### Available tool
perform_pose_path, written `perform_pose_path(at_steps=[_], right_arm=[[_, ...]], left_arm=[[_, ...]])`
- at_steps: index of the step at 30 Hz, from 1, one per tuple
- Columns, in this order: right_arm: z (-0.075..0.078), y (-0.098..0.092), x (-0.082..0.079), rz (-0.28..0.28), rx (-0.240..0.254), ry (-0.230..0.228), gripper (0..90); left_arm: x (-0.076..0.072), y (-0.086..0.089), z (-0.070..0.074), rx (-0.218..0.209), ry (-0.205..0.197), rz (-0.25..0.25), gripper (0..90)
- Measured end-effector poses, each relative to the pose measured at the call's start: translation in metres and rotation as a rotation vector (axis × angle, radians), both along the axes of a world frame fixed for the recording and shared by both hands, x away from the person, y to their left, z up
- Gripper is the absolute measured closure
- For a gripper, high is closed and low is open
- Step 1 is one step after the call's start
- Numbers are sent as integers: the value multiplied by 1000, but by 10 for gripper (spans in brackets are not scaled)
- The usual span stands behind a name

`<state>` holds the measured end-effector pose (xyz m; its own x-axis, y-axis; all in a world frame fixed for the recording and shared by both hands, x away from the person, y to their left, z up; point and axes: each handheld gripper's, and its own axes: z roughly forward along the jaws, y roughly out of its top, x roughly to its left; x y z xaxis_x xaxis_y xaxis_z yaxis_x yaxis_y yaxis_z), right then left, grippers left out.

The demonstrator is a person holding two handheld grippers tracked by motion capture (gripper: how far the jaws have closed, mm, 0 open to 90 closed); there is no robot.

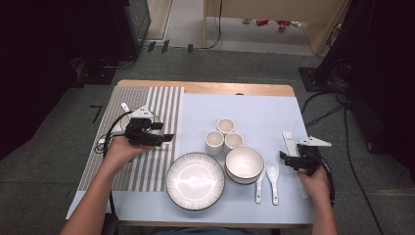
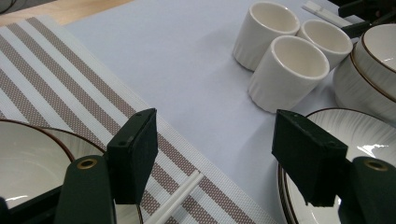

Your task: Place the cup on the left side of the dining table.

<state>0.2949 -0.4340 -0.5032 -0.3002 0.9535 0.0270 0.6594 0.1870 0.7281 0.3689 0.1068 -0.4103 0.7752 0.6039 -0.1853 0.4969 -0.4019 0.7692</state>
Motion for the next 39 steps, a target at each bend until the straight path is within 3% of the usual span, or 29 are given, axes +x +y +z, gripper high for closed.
perform_pose_path(at_steps=[19, 39], right_arm=[[0, 0, 0, -1, 1, 1, 184], [0, 0, 0, -1, 1, 1, 184]], left_arm=[[3, -21, -2, 8, -3, -42, 290], [2, -43, -7, 5, -37, -77, 287]])
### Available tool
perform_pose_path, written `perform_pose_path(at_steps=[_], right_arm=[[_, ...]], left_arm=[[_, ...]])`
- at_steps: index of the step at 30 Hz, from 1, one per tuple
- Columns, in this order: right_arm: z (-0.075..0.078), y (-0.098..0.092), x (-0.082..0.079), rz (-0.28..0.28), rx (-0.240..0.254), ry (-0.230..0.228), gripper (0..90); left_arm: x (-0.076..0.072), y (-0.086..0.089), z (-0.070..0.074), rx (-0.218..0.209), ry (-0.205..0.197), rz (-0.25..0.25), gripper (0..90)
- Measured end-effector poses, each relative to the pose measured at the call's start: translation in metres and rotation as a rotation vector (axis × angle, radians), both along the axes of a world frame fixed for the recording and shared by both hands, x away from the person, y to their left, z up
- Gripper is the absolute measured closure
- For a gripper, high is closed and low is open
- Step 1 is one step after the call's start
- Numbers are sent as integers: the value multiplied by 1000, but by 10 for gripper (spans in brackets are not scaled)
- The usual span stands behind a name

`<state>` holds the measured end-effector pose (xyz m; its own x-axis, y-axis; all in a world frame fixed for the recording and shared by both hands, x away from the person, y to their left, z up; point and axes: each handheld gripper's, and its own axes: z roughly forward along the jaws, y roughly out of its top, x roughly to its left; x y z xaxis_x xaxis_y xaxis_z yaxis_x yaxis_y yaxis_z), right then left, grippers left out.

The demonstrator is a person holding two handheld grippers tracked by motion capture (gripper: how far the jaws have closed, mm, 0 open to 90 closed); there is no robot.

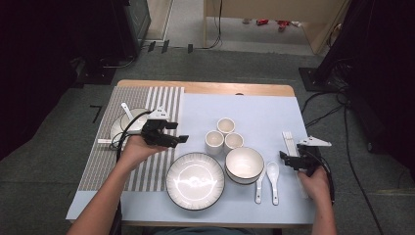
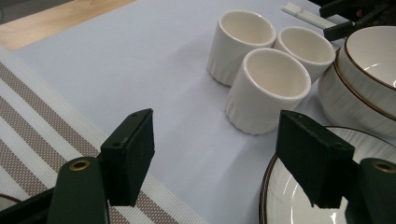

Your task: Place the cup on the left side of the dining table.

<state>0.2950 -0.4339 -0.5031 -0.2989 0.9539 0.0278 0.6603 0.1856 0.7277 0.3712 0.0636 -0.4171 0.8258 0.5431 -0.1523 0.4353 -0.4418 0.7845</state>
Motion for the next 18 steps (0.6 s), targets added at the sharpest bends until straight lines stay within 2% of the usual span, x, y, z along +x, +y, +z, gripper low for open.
perform_pose_path(at_steps=[6, 12, 15, 18], right_arm=[[0, 0, 0, 0, 0, 0, 184], [0, 0, 0, 0, 0, 0, 184], [0, 0, 0, 0, 0, 0, 184], [0, 0, 0, 0, 0, 0, 184]], left_arm=[[2, -8, -2, 25, -10, -19, 287], [4, -12, -2, 39, -3, -35, 288], [6, -14, 0, 20, 5, -36, 288], [7, -18, 0, 19, 5, -41, 288]])
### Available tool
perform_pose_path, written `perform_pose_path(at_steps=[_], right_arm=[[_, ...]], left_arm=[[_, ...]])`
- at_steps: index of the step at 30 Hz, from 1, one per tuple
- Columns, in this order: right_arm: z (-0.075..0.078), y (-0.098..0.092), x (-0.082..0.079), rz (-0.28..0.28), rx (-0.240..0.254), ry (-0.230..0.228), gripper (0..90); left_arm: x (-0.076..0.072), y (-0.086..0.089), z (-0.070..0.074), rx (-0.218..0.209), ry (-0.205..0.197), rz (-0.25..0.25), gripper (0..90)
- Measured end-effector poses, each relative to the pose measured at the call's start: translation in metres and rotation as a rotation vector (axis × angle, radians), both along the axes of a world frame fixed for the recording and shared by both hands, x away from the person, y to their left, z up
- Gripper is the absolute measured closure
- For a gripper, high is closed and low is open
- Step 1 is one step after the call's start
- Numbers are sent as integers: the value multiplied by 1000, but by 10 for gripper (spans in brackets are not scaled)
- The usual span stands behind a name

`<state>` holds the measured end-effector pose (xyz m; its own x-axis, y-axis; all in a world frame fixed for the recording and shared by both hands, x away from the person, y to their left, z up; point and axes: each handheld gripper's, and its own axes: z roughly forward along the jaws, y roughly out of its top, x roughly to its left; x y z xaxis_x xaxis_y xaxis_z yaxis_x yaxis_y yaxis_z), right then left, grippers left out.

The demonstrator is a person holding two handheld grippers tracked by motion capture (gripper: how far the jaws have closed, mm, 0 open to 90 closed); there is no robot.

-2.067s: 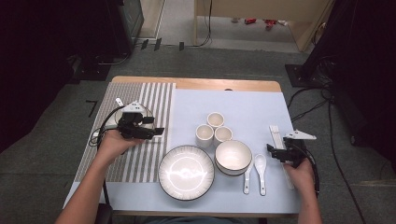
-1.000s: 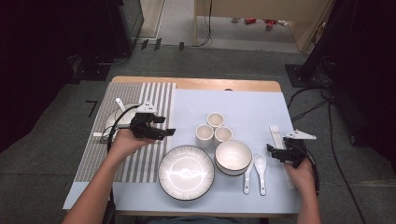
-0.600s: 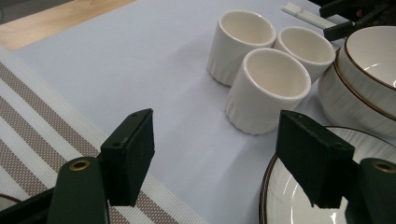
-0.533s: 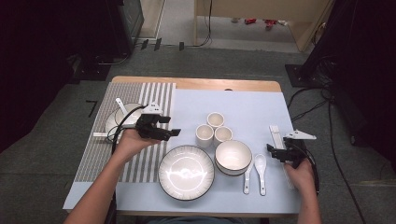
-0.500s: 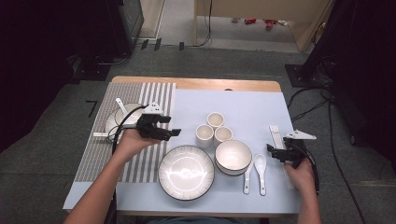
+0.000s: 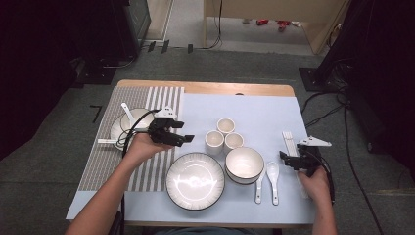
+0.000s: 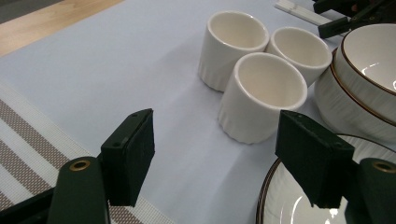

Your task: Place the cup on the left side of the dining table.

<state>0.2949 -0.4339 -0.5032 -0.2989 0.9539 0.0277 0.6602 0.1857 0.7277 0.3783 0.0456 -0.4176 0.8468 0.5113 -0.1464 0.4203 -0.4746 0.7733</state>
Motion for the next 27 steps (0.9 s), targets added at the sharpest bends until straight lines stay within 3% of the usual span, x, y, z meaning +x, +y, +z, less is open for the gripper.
perform_pose_path(at_steps=[3, 27], right_arm=[[0, 0, 0, 0, 0, 0, 184], [0, 0, 0, 0, -1, -1, 184]], left_arm=[[2, -3, 0, -22, 6, -3, 288], [3, -28, -6, -36, 25, -54, 260]])
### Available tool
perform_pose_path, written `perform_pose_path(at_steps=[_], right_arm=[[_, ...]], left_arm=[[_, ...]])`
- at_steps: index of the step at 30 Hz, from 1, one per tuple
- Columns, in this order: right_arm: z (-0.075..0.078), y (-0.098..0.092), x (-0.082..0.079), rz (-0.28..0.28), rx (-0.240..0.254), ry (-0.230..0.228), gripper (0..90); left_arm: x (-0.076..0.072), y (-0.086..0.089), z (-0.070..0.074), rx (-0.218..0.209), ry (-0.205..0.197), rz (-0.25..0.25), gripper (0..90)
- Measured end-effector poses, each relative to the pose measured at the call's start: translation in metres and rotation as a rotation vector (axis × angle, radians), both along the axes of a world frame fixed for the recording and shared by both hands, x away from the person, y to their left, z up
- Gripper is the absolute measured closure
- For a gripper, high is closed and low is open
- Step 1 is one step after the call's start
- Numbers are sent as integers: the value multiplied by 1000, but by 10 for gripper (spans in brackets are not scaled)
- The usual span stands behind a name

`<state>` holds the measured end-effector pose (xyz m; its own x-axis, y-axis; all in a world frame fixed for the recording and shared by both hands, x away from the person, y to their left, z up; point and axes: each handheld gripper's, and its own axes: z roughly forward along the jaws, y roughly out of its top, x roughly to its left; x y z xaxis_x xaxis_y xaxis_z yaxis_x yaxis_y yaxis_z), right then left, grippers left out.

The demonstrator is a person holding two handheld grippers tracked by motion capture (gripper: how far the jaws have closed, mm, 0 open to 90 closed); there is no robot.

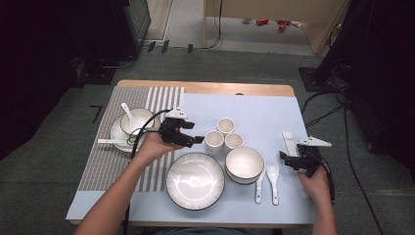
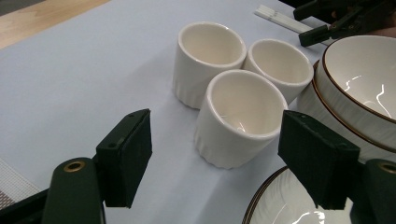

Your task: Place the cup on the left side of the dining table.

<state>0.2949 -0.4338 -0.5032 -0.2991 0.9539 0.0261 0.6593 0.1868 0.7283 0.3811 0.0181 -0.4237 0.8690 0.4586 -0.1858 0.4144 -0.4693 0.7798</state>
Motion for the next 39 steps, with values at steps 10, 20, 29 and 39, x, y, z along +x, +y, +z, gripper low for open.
perform_pose_path(at_steps=[10, 20, 29, 39], right_arm=[[0, 0, 0, 0, 1, 1, 184], [0, 0, 0, 0, 1, 1, 184], [0, 0, 0, 0, 1, 1, 184], [0, 0, 0, 0, 1, 1, 184]], left_arm=[[0, -8, -4, -7, -13, -3, 249], [0, -17, -6, -23, -12, -2, 250], [-2, -24, -8, -23, -12, -13, 249], [-3, -30, -10, -11, -25, -19, 251]])
